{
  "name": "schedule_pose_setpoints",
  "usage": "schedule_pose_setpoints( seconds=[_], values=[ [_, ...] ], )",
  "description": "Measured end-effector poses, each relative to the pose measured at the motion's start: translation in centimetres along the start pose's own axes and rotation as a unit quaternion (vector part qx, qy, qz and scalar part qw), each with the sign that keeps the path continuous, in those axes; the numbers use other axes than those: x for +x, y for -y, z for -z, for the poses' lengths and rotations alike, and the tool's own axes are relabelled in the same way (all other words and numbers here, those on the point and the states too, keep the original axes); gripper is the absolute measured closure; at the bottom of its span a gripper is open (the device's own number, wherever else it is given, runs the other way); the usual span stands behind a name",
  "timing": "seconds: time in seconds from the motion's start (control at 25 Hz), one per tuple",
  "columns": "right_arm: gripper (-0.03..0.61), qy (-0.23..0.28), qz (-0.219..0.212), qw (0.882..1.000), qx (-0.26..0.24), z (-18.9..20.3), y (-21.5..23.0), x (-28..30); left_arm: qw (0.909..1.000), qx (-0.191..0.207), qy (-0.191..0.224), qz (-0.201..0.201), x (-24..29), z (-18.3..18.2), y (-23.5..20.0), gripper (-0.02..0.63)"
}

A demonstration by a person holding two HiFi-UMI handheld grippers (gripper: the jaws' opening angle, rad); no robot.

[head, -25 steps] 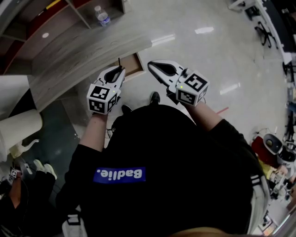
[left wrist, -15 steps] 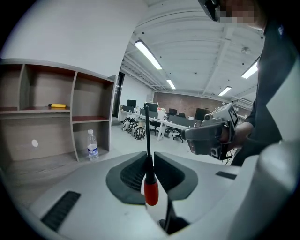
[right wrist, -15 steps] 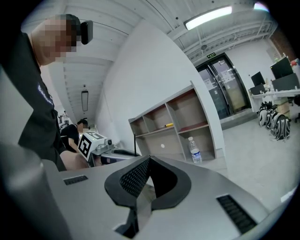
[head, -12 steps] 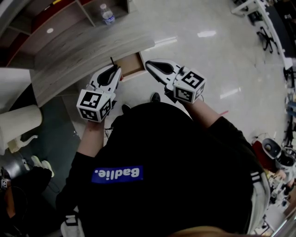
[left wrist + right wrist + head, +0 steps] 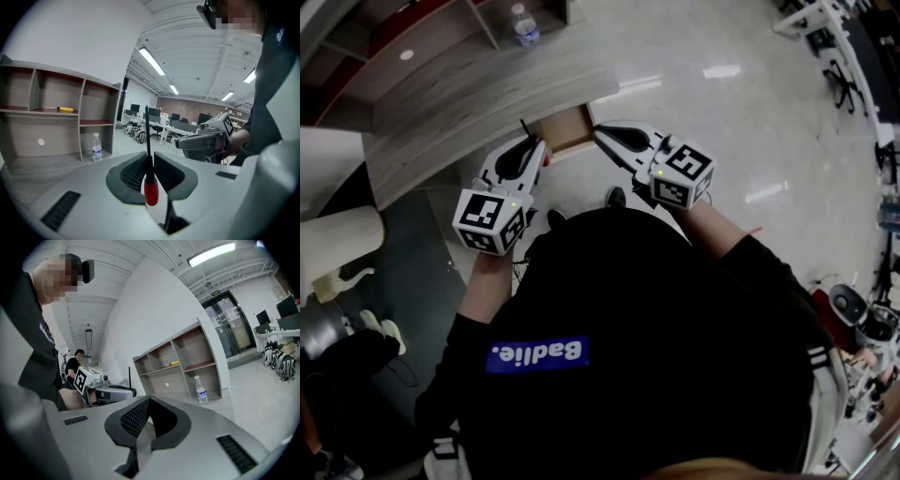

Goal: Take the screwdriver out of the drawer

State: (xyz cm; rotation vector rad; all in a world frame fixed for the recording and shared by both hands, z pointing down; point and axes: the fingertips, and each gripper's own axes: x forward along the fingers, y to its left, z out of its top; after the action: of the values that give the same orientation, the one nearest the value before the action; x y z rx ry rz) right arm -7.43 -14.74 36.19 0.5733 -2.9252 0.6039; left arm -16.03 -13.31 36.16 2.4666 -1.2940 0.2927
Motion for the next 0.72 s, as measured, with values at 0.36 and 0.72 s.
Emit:
schedule_pose_setpoints(
  seconds=[0.36,0.72],
  values=[
    [0.551,-0.001,0.003,1.000,-0.003,-0.14,-0.38,-0.01,1.0000,-0.004,0.004,0.000,-0.53,0.28,-0.03,0.565],
    [0.551,-0.002,0.007,1.000,-0.002,-0.06,-0.55,-0.41,1.0000,-0.005,0.004,0.002,-0.60,0.35,0.19,0.565]
  ],
)
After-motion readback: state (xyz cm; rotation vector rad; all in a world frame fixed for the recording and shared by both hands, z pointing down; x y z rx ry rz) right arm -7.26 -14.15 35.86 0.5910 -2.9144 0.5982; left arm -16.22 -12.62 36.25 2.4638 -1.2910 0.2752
